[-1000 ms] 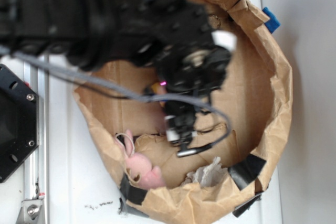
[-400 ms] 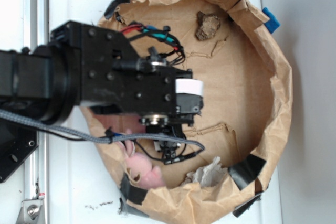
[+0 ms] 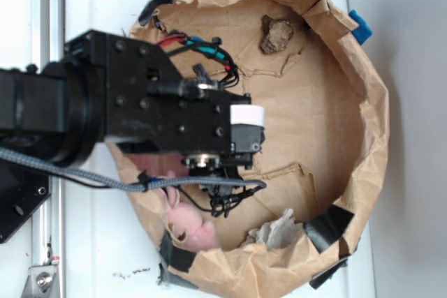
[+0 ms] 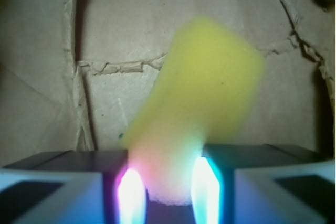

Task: Grab the green sponge.

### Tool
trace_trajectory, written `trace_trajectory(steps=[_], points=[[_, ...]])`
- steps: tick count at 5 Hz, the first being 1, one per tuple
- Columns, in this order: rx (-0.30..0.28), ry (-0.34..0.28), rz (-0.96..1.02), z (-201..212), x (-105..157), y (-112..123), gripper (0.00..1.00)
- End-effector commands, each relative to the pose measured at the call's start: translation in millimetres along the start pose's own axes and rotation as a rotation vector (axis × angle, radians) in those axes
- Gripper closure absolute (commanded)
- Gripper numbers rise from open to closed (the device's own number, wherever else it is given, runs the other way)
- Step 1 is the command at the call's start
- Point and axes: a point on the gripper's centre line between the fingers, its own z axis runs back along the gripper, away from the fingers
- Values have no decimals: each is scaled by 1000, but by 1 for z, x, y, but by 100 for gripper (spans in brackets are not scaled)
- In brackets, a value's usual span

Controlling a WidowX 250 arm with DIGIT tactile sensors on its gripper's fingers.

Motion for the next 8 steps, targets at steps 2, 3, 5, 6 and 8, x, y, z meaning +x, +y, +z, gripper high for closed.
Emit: trace_trajectory(steps=[2,3,5,6,8], points=[[-31,-14,25,16,7,-8,100],[-40,-12,42,24,10,-7,100],[-40,6,45,25,18,-5,14],[-35,11,48,23,21,-2,0],[-18,27,64,15,31,2,0]])
